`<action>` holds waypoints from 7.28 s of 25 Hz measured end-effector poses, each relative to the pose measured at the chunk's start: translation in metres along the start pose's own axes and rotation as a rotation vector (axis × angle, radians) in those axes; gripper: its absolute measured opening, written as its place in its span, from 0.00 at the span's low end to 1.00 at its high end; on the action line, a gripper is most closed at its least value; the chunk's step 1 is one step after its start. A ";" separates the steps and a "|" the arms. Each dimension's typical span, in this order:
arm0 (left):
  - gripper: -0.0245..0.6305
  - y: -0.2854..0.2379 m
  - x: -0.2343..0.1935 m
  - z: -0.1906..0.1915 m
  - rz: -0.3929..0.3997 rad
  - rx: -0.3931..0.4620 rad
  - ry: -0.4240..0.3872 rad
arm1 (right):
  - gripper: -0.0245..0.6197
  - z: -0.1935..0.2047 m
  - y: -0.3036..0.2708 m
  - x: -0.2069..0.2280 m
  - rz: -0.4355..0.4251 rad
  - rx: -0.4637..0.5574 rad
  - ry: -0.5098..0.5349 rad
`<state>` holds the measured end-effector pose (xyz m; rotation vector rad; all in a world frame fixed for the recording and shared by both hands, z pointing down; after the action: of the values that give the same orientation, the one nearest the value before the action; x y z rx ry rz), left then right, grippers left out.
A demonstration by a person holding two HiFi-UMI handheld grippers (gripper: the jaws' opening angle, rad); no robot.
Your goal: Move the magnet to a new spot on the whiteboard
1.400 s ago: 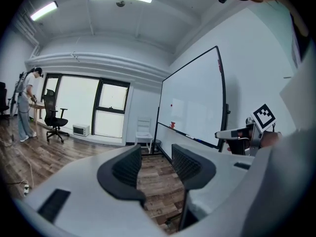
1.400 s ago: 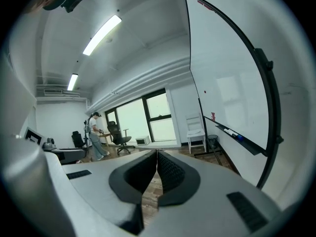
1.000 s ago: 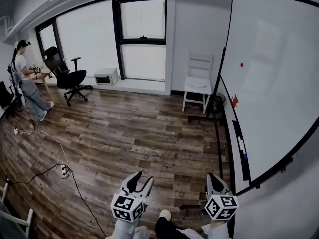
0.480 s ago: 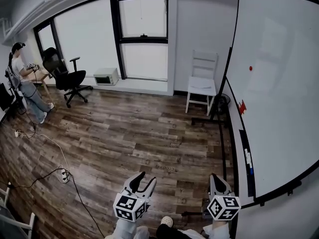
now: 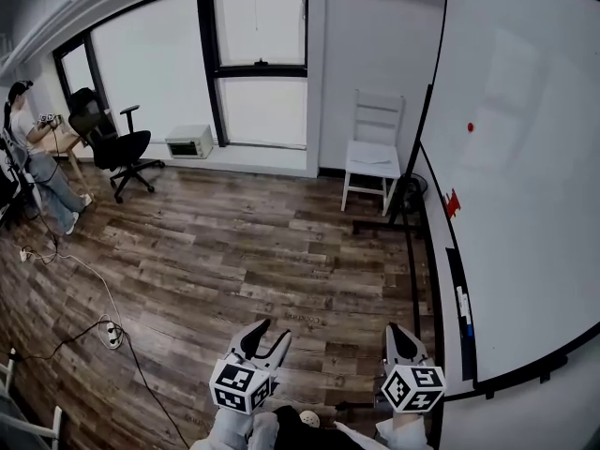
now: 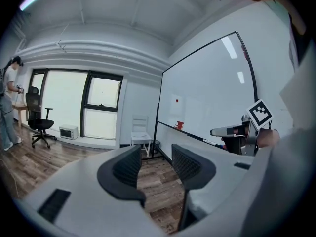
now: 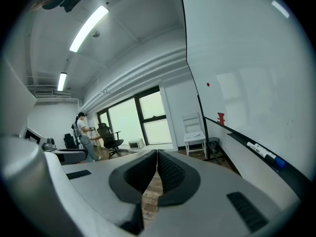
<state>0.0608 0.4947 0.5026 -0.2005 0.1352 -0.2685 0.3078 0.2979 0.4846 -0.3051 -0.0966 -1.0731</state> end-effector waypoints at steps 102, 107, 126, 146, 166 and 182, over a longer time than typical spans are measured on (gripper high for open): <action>0.32 -0.776 -0.073 -0.220 0.776 -0.006 -0.188 | 0.08 -0.206 -0.402 0.339 0.838 0.194 -0.084; 0.32 -0.801 -0.038 -0.214 0.894 -0.013 -0.175 | 0.08 -0.205 -0.391 0.333 0.912 0.213 -0.071; 0.32 -0.811 0.100 -0.212 1.439 -0.047 -0.277 | 0.08 -0.183 -0.337 0.268 1.328 0.310 -0.134; 0.32 -0.794 0.183 -0.267 1.572 0.130 -0.236 | 0.08 -0.221 -0.326 0.256 1.529 0.354 -0.089; 0.32 -0.776 0.232 -0.328 1.413 0.386 -0.207 | 0.08 -0.276 -0.294 0.283 1.446 0.367 0.089; 0.27 -0.769 0.254 -0.325 1.234 0.522 -0.258 | 0.08 -0.272 -0.278 0.291 1.435 0.381 0.091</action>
<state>0.0597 -0.3595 0.3247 0.3813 -0.0848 0.9473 0.1849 -0.1508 0.3460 0.0631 0.0152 0.3637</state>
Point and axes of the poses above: the fingertips, and each gripper's own axes: y backward along the fingers, x to its right, z out of its underside, the point moved 10 cm from there along y, backward along the fingers, and after that the axes turned 7 degrees about -z, right-handed, at the moved point
